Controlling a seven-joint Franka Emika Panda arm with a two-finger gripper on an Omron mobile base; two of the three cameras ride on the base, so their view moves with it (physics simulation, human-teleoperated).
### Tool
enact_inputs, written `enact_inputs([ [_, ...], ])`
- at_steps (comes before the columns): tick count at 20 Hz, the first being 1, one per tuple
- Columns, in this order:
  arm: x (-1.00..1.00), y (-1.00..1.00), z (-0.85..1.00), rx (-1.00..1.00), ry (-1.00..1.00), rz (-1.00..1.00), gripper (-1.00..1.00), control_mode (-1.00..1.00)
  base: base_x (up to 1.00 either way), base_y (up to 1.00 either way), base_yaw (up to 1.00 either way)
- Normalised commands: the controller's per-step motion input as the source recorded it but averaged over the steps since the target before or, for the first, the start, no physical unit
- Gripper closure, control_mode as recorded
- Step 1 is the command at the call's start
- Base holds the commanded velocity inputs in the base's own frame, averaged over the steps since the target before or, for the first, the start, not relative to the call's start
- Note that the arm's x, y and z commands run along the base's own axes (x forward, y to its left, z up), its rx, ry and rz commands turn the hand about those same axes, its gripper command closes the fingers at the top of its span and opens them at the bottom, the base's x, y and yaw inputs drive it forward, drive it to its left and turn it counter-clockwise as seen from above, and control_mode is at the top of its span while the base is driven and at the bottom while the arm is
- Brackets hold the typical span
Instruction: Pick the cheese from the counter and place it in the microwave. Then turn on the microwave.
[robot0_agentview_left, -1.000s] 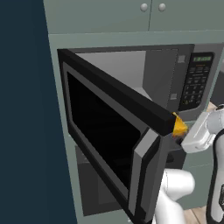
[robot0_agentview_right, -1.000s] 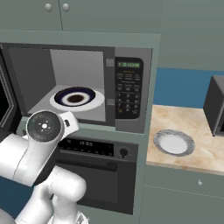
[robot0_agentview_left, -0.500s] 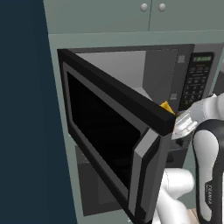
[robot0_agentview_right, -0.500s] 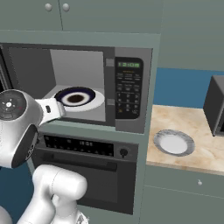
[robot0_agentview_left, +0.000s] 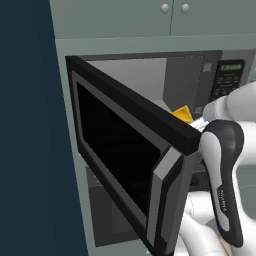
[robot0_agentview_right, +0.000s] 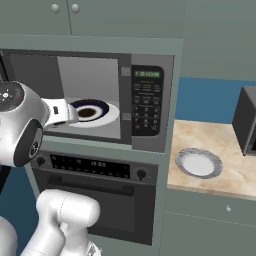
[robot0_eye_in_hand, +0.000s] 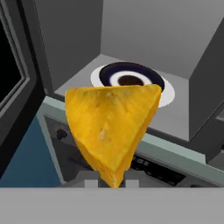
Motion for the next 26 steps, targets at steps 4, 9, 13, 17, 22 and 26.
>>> enact_inputs([
  [4, 0.33, 0.0, -0.01, 0.02, 0.05, -0.06, 1.0, -1.0, 0.0, 0.0, 0.0],
  [9, 0.33, 0.0, -0.09, 0.08, 0.02, -0.01, 1.0, -1.0, 0.0, 0.0, 0.0],
  [13, 0.29, 0.0, -0.12, 0.07, 0.0, 0.0, 1.0, -1.0, 0.0, 0.0, 0.0],
  [17, 0.4, 0.0, -0.19, 0.04, 0.0, 0.0, 1.0, -1.0, 0.0, 0.0, 0.0],
  [22, 0.43, 0.03, -0.21, 0.0, 0.0, 0.0, 1.0, -1.0, 0.0, 0.0, 0.0],
  [26, 0.38, 0.07, -0.13, 0.0, 0.0, 0.0, 1.0, -1.0, 0.0, 0.0, 0.0],
])
